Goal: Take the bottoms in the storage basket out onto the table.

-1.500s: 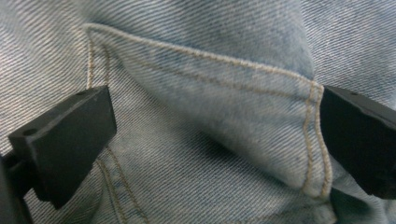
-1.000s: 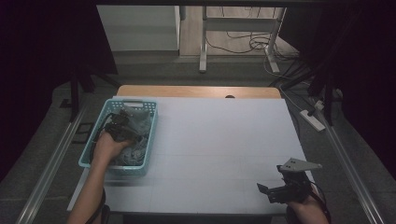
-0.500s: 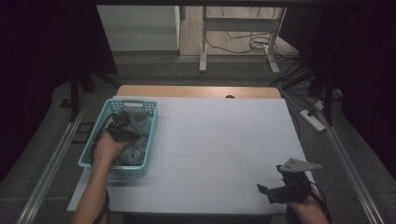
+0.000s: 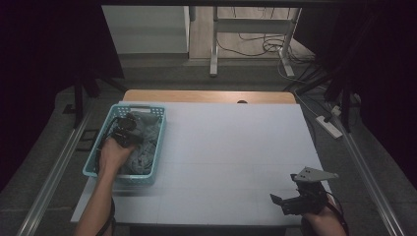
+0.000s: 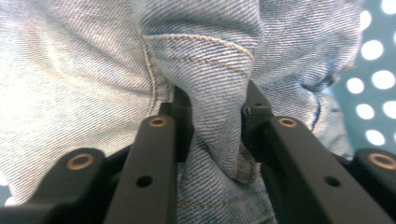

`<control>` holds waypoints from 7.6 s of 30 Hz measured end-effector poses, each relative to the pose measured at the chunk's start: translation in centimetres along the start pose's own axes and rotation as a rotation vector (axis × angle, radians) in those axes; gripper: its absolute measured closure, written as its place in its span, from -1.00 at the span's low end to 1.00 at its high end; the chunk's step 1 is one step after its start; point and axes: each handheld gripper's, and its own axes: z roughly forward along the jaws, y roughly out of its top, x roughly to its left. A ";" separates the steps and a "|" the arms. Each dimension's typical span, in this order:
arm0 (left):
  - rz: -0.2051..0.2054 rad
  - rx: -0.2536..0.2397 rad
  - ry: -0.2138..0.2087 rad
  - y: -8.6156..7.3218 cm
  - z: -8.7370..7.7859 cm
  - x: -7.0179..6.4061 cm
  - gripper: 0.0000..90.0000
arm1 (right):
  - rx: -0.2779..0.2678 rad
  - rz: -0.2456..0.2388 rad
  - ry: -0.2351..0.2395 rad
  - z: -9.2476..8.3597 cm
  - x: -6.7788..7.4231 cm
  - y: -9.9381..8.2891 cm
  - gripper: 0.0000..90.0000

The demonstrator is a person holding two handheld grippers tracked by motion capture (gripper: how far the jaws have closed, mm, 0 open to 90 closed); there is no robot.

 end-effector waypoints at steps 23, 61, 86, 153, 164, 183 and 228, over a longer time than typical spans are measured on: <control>-0.029 -0.253 -0.110 -1.2 -5.0 1.2 0.69 | -0.006 -0.028 0.003 0.0 0.2 0.0 -0.98; -0.011 -0.622 -0.299 -1.3 -13.7 -0.6 0.70 | -0.005 -0.027 -0.003 0.0 0.2 0.0 -0.98; 0.092 -0.712 -0.350 0.1 -17.2 -4.1 0.70 | 0.002 -0.007 -0.012 0.1 0.1 0.0 -0.98; 0.349 -0.611 -0.482 10.2 -13.5 -17.4 0.70 | -0.012 0.012 0.004 0.0 -0.2 0.0 -0.98; 0.347 -0.578 -0.483 10.7 -11.2 -18.4 0.70 | -0.012 0.009 0.005 0.0 -0.2 0.0 -0.98; 0.357 -0.480 -0.484 10.9 -6.5 -20.1 0.70 | -0.009 0.009 0.006 0.0 -0.2 0.0 -0.98; 0.390 -0.223 -0.389 8.9 3.1 -21.3 0.56 | -0.001 -0.007 0.007 0.1 0.0 0.0 -0.98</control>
